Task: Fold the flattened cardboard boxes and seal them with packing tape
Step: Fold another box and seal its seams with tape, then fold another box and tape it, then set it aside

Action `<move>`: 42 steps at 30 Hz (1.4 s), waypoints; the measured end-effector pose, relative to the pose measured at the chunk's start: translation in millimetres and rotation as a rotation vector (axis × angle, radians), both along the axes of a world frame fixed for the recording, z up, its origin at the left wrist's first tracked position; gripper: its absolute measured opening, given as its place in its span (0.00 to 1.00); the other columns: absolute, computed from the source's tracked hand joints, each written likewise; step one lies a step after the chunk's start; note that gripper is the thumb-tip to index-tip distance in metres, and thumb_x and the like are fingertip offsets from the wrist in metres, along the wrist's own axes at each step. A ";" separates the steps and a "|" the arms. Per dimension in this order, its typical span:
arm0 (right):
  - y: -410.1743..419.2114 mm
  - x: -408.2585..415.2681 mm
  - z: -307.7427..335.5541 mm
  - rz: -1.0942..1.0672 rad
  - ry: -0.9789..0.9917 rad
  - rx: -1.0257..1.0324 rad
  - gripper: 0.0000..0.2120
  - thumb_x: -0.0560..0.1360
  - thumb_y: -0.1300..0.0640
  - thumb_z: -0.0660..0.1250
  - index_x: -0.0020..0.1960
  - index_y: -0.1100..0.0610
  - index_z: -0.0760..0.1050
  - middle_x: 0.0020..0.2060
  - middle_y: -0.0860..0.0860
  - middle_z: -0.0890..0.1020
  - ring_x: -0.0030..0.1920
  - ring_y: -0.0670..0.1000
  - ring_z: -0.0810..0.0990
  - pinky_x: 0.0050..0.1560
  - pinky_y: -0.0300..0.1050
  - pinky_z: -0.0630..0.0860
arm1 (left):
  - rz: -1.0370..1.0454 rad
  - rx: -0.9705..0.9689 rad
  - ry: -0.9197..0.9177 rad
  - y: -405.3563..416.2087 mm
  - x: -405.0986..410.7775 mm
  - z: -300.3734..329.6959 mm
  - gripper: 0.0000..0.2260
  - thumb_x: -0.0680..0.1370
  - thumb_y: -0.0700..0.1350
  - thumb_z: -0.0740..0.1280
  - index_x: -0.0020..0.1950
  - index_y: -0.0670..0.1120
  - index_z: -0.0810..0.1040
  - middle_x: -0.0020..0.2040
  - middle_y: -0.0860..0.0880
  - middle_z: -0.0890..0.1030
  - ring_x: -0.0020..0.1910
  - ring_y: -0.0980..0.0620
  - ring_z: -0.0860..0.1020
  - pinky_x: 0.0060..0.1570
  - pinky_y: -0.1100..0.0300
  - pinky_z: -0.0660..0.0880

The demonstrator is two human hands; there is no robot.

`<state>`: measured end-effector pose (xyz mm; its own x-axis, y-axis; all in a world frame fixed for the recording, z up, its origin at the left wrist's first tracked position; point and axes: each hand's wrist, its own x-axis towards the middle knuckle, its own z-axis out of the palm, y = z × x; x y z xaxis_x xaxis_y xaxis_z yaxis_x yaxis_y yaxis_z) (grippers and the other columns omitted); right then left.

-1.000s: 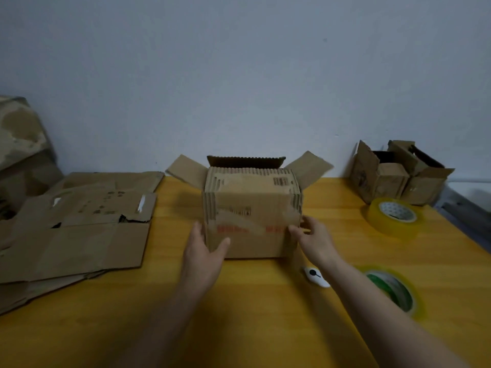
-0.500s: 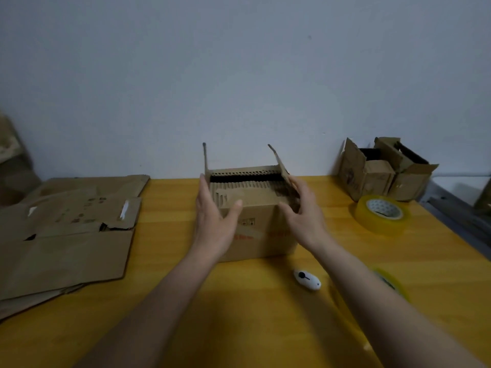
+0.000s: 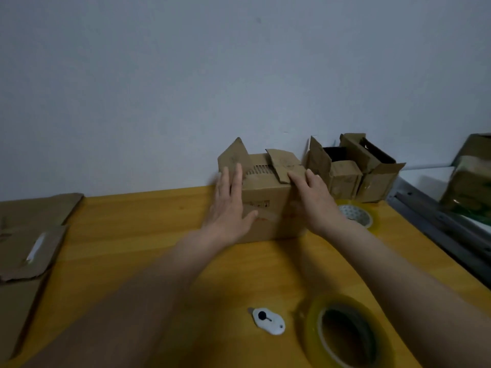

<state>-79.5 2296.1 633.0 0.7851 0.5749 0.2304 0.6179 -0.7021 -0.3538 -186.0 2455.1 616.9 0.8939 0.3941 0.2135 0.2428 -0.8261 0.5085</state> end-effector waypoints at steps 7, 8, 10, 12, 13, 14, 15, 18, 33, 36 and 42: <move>1.1 70.7 -8.1 -0.039 -0.281 -0.217 0.39 0.77 0.59 0.64 0.78 0.46 0.43 0.78 0.55 0.47 0.78 0.55 0.44 0.75 0.49 0.41 | 0.036 0.178 0.070 11.1 73.0 -3.5 0.44 0.79 0.51 0.66 0.76 0.55 0.30 0.77 0.50 0.32 0.77 0.50 0.34 0.75 0.50 0.47; 2.4 79.2 -8.2 -0.037 -0.297 -0.238 0.39 0.78 0.60 0.63 0.78 0.46 0.41 0.78 0.56 0.47 0.78 0.55 0.44 0.74 0.49 0.40 | 0.040 0.193 0.074 12.9 81.1 -3.4 0.45 0.78 0.51 0.66 0.76 0.55 0.30 0.78 0.50 0.32 0.77 0.50 0.34 0.74 0.50 0.47; 5.6 94.2 -8.0 -0.036 -0.316 -0.272 0.39 0.78 0.60 0.61 0.78 0.46 0.39 0.78 0.56 0.46 0.78 0.55 0.43 0.75 0.49 0.40 | 0.042 0.216 0.081 16.5 94.4 -3.5 0.45 0.78 0.51 0.67 0.76 0.55 0.30 0.78 0.49 0.32 0.77 0.49 0.34 0.74 0.51 0.45; 8.4 104.1 -8.0 -0.035 -0.325 -0.288 0.39 0.78 0.61 0.61 0.78 0.47 0.39 0.78 0.56 0.45 0.78 0.55 0.42 0.76 0.50 0.40 | 0.035 0.234 0.100 19.8 104.0 -3.4 0.45 0.78 0.51 0.66 0.76 0.54 0.31 0.77 0.48 0.31 0.77 0.49 0.35 0.74 0.52 0.46; 9.6 107.1 -8.4 -0.035 -0.323 -0.289 0.39 0.78 0.61 0.61 0.78 0.47 0.39 0.78 0.56 0.45 0.78 0.55 0.42 0.76 0.49 0.41 | 0.032 0.237 0.111 21.5 107.1 -2.4 0.45 0.78 0.51 0.66 0.76 0.54 0.31 0.77 0.48 0.31 0.77 0.49 0.34 0.74 0.52 0.47; 10.7 109.2 -9.1 -0.036 -0.318 -0.292 0.39 0.78 0.61 0.61 0.78 0.47 0.39 0.78 0.56 0.44 0.78 0.55 0.42 0.76 0.49 0.41 | 0.026 0.237 0.120 23.0 109.4 -1.6 0.45 0.78 0.51 0.67 0.76 0.54 0.31 0.77 0.48 0.31 0.77 0.49 0.34 0.75 0.51 0.48; 11.3 110.7 -9.6 -0.036 -0.312 -0.297 0.40 0.78 0.62 0.61 0.78 0.47 0.38 0.78 0.56 0.43 0.77 0.55 0.41 0.76 0.49 0.41 | 0.014 0.230 0.132 24.8 110.8 0.0 0.45 0.78 0.50 0.67 0.76 0.54 0.31 0.77 0.48 0.30 0.77 0.49 0.34 0.75 0.51 0.48; 10.9 107.0 -6.8 -0.032 -0.288 -0.315 0.42 0.78 0.62 0.61 0.77 0.49 0.34 0.77 0.57 0.40 0.77 0.56 0.38 0.75 0.50 0.40 | -0.039 0.143 0.142 30.5 106.1 6.6 0.45 0.79 0.48 0.67 0.77 0.54 0.31 0.77 0.49 0.31 0.77 0.50 0.35 0.76 0.51 0.47; 76.1 -99.6 -24.0 0.493 -0.118 -0.399 0.29 0.76 0.70 0.57 0.75 0.57 0.58 0.77 0.53 0.53 0.76 0.54 0.54 0.71 0.46 0.59 | 0.254 0.115 0.528 79.6 -178.6 -10.5 0.23 0.81 0.54 0.61 0.74 0.50 0.66 0.73 0.49 0.69 0.71 0.48 0.67 0.65 0.56 0.67; 121.3 -155.3 -36.6 0.620 -0.043 -0.383 0.27 0.78 0.66 0.57 0.76 0.56 0.58 0.77 0.53 0.55 0.75 0.52 0.57 0.69 0.40 0.56 | 0.386 0.083 0.460 102.9 -248.3 -17.0 0.23 0.81 0.53 0.62 0.75 0.49 0.64 0.74 0.49 0.66 0.72 0.48 0.65 0.68 0.55 0.65; 203.6 -266.8 -57.0 0.777 0.139 -0.338 0.25 0.79 0.62 0.58 0.76 0.58 0.59 0.76 0.53 0.59 0.74 0.53 0.60 0.71 0.41 0.57 | 0.690 0.055 0.441 147.6 -364.8 -41.6 0.31 0.78 0.60 0.63 0.77 0.51 0.57 0.79 0.48 0.53 0.77 0.45 0.52 0.74 0.45 0.57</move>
